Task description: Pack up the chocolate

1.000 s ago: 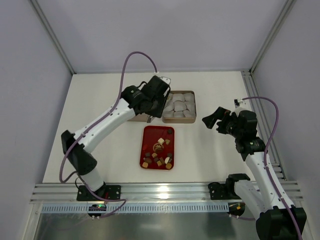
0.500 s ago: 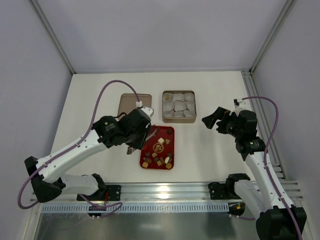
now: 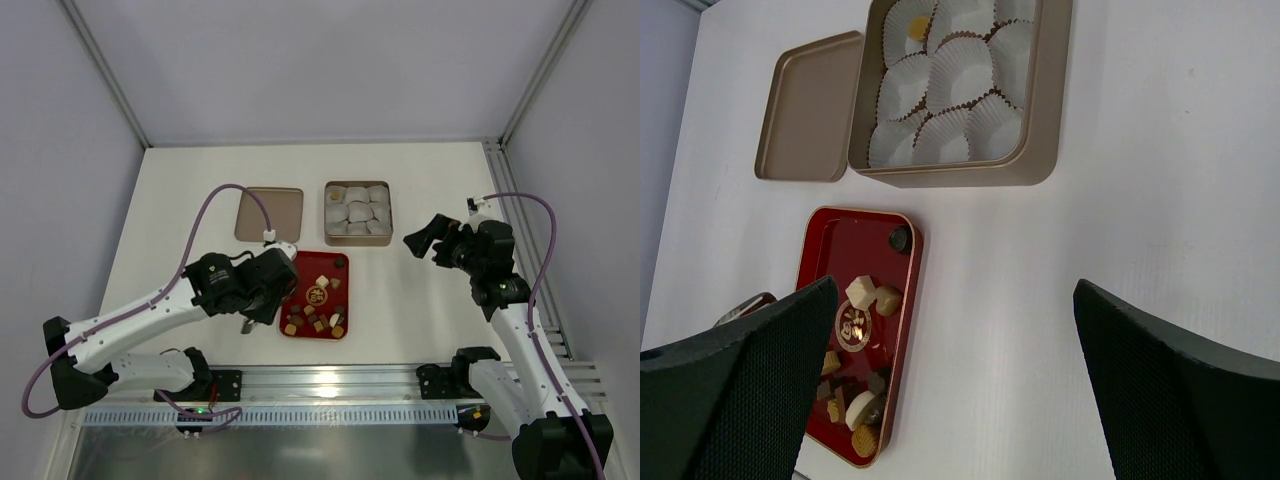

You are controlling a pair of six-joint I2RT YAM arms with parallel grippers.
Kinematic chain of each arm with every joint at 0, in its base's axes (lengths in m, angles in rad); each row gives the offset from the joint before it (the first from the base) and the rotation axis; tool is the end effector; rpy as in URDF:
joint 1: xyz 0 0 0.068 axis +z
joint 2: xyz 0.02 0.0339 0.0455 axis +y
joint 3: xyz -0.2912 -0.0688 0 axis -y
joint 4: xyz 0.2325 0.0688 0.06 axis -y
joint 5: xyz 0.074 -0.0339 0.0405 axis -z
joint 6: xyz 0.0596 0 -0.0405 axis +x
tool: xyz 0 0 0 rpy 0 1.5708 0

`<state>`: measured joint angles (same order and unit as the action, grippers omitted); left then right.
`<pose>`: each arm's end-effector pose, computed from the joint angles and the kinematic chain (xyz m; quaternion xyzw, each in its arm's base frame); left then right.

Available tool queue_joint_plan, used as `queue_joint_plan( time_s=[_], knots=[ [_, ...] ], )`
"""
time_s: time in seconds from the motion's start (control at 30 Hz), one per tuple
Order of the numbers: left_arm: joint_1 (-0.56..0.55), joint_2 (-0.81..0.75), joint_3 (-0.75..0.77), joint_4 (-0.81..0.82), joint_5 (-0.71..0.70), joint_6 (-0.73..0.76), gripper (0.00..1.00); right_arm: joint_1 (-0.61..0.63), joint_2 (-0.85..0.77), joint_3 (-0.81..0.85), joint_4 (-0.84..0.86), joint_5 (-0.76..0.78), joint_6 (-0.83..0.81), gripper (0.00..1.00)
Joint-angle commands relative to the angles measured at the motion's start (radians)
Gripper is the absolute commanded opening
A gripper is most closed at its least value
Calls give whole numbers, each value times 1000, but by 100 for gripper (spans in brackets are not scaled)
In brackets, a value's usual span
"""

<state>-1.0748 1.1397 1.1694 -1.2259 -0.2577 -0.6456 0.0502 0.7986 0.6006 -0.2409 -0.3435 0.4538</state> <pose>0.0976 -0.1485 0.3224 0.1841 0.9571 -0.0576 0.2161 0.1731 0.0288 0.2799 0.0769 0.8332 0.2714 0.4757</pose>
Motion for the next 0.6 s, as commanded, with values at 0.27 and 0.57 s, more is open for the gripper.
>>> queue_joint_plan(
  time_s=[0.27,0.57],
  knots=[
    [-22,14,-28,22,-54,-29,36,4,-12,11,26,-11,-12,100],
    [-24,23,-51,39,-51,-23,36,5,-10,8,29,-11,-12,100]
  ],
)
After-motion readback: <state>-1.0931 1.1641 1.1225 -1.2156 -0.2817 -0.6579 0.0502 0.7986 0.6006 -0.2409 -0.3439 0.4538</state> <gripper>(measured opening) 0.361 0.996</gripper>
